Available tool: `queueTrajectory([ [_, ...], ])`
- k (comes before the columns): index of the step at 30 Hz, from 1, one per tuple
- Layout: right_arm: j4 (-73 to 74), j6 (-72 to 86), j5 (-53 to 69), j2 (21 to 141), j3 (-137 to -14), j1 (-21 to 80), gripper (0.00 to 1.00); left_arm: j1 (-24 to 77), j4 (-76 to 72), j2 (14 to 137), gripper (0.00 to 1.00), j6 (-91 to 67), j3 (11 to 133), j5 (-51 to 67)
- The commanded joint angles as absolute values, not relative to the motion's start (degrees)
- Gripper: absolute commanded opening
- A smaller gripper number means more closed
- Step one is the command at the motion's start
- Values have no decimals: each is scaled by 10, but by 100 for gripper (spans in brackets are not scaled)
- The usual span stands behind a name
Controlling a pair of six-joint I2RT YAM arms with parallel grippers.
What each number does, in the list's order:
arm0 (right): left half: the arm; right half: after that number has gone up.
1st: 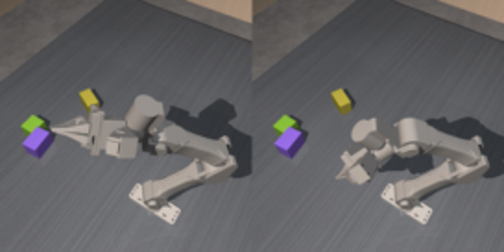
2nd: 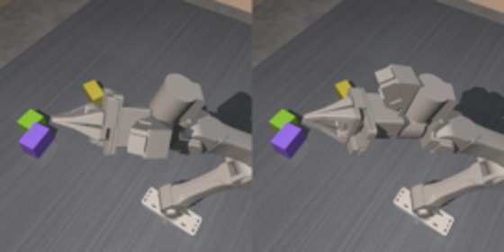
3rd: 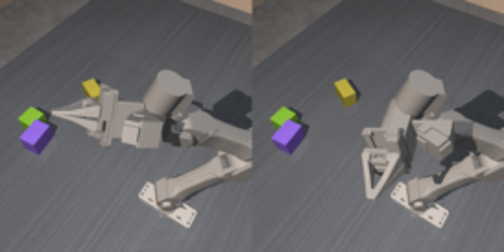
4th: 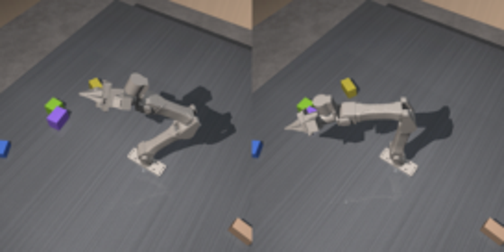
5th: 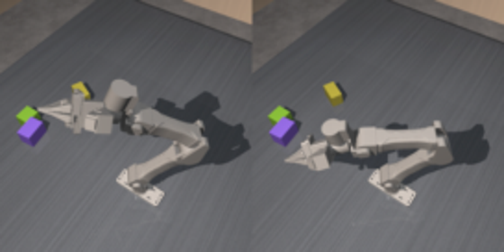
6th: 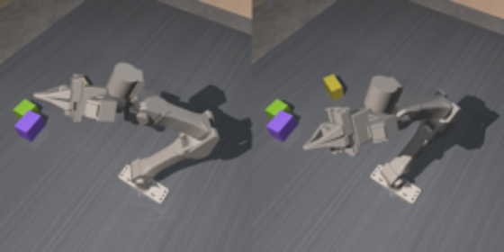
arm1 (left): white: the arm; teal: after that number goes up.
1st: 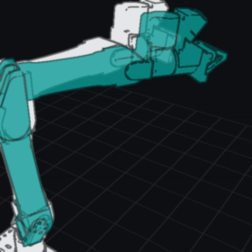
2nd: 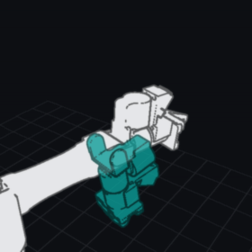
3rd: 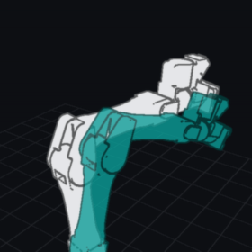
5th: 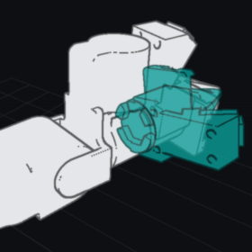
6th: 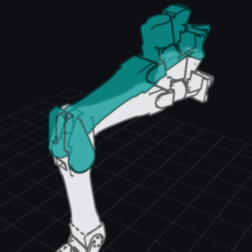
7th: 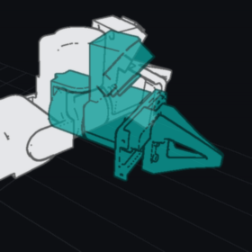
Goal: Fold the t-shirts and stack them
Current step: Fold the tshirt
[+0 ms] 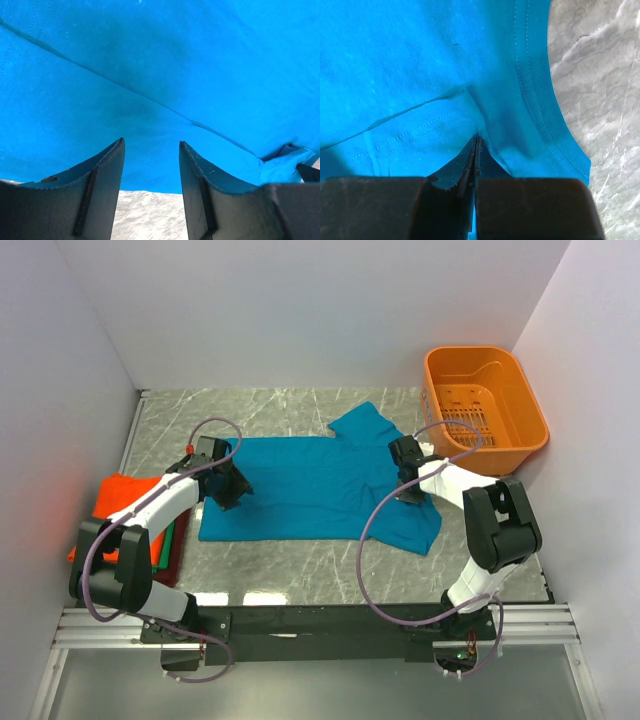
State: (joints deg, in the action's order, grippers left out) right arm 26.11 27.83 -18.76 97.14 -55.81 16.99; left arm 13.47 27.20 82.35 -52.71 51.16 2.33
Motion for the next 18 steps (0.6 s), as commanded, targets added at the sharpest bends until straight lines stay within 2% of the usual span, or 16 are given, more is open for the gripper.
queueTrajectory([
  [1, 263, 287, -202, 934, -556, 168, 0, 137, 258, 818, 53, -517, 508, 30],
  [9, 272, 303, -222, 877, -541, 174, 0, 139, 244, 810, 53, -512, 501, 43],
  [12, 268, 308, -212, 854, -525, 164, 9, 141, 245, 809, 53, -513, 503, 43],
  [14, 263, 308, -193, 852, -518, 147, 20, 141, 247, 809, 53, -514, 504, 43],
  [16, 239, 302, -124, 846, -500, 119, 35, 141, 246, 805, 53, -515, 504, 45],
  [18, 203, 310, -60, 832, -468, 99, 40, 144, 248, 800, 53, -515, 504, 44],
])
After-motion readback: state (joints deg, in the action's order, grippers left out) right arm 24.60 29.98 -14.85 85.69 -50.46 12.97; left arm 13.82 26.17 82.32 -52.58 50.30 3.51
